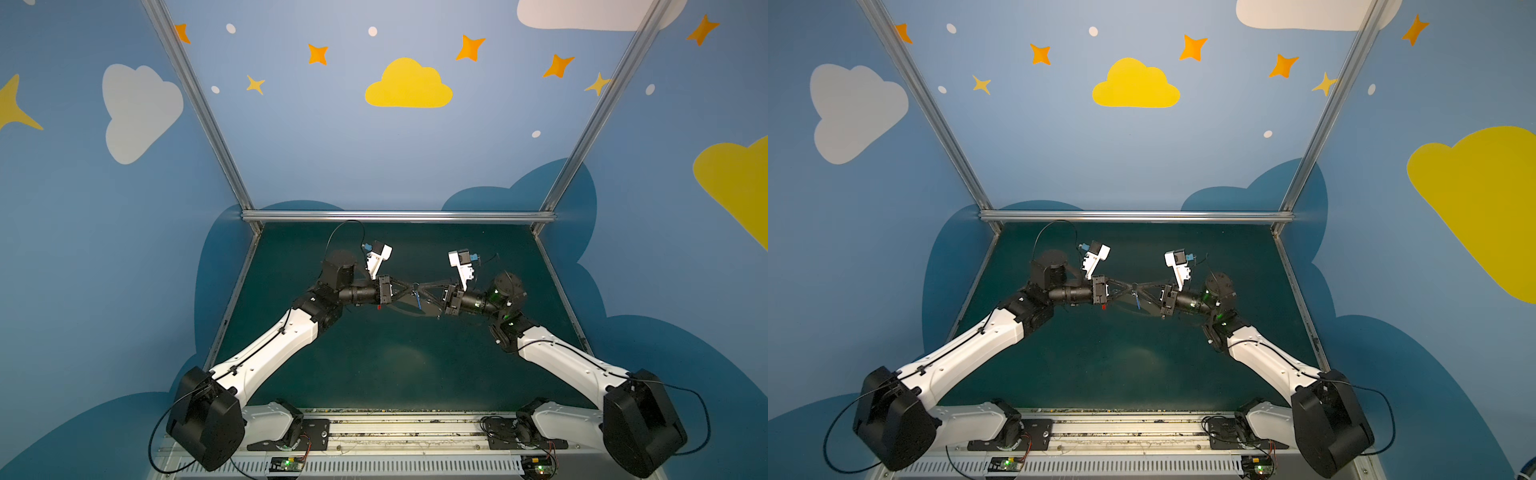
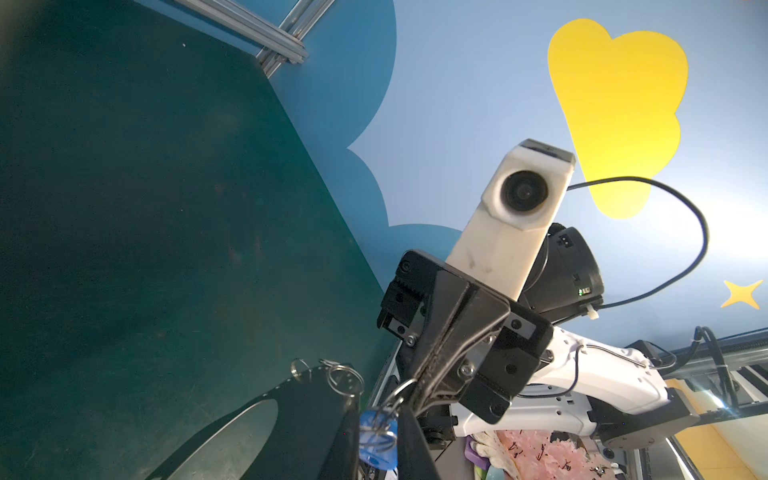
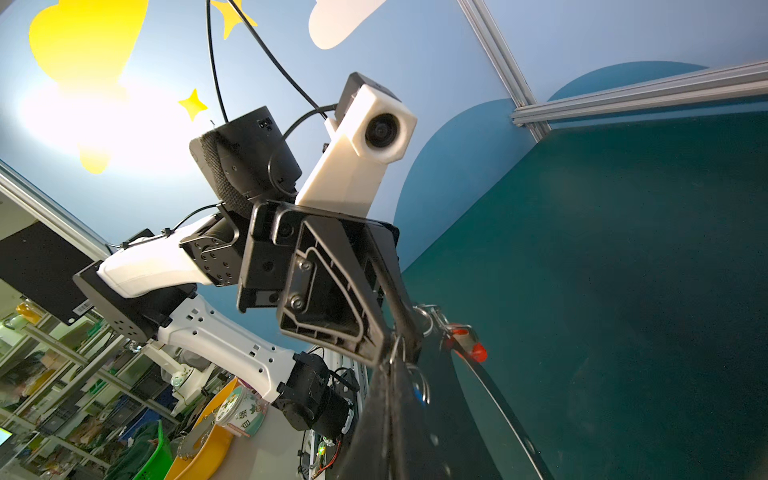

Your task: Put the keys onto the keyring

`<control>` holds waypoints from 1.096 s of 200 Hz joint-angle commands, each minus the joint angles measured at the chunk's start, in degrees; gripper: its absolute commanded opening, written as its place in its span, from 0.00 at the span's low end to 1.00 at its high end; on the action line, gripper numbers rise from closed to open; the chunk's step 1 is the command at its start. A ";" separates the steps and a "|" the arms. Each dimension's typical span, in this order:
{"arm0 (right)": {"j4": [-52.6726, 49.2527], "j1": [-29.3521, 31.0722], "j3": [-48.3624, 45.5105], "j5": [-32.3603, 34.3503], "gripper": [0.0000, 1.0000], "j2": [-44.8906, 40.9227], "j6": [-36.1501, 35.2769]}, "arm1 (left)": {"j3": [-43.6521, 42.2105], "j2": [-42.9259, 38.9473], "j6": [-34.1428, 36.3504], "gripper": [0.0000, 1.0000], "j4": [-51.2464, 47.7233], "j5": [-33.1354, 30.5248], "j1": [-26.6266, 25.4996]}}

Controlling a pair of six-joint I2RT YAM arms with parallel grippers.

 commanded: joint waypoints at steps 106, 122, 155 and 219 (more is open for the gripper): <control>4.25 0.13 1.93 -3.17 0.00 0.51 2.11 | 0.66 -2.51 0.81 0.17 1.71 2.64 -0.50; 4.27 0.13 2.03 -3.55 0.00 0.73 2.27 | 0.96 -2.37 1.22 0.15 1.08 2.52 -0.66; 3.70 0.13 2.11 -4.23 0.00 0.93 2.26 | 1.66 -2.22 1.96 0.10 0.28 2.82 -0.83; -4.13 -0.09 3.15 -2.14 0.00 0.38 -0.79 | 3.84 -2.11 4.88 0.04 -6.52 -1.57 -1.57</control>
